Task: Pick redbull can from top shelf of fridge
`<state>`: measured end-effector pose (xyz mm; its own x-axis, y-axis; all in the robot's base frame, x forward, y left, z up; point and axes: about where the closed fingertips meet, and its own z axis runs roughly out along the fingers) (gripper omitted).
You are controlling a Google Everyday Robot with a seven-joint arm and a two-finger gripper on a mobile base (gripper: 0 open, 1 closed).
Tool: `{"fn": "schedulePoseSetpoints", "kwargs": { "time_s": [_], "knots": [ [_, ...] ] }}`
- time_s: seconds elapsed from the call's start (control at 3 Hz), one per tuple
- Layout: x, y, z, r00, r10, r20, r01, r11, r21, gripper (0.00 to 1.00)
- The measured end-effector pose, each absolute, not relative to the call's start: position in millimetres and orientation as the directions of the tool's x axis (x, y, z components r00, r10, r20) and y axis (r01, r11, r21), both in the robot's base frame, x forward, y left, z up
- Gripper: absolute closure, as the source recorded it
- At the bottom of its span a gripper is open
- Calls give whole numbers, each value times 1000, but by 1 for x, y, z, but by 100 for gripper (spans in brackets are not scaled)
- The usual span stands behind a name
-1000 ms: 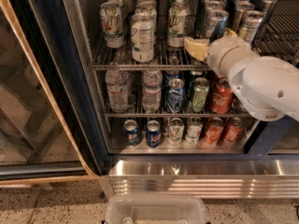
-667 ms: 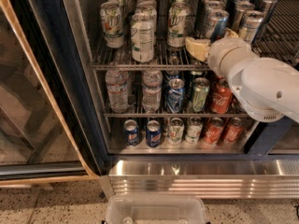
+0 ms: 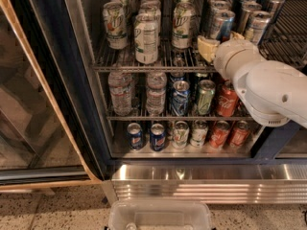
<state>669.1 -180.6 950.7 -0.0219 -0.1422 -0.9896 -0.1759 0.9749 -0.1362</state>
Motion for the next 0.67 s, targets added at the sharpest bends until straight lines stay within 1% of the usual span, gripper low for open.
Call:
{"fn": "schedulePoseSetpoints", "kwargs": {
  "time_s": [0.33, 0.67],
  "knots": [
    [670, -184, 953, -17, -137, -990, -153, 979, -133, 61],
    [670, -187, 954, -14, -130, -991, -132, 983, -127, 84]
  ]
}}
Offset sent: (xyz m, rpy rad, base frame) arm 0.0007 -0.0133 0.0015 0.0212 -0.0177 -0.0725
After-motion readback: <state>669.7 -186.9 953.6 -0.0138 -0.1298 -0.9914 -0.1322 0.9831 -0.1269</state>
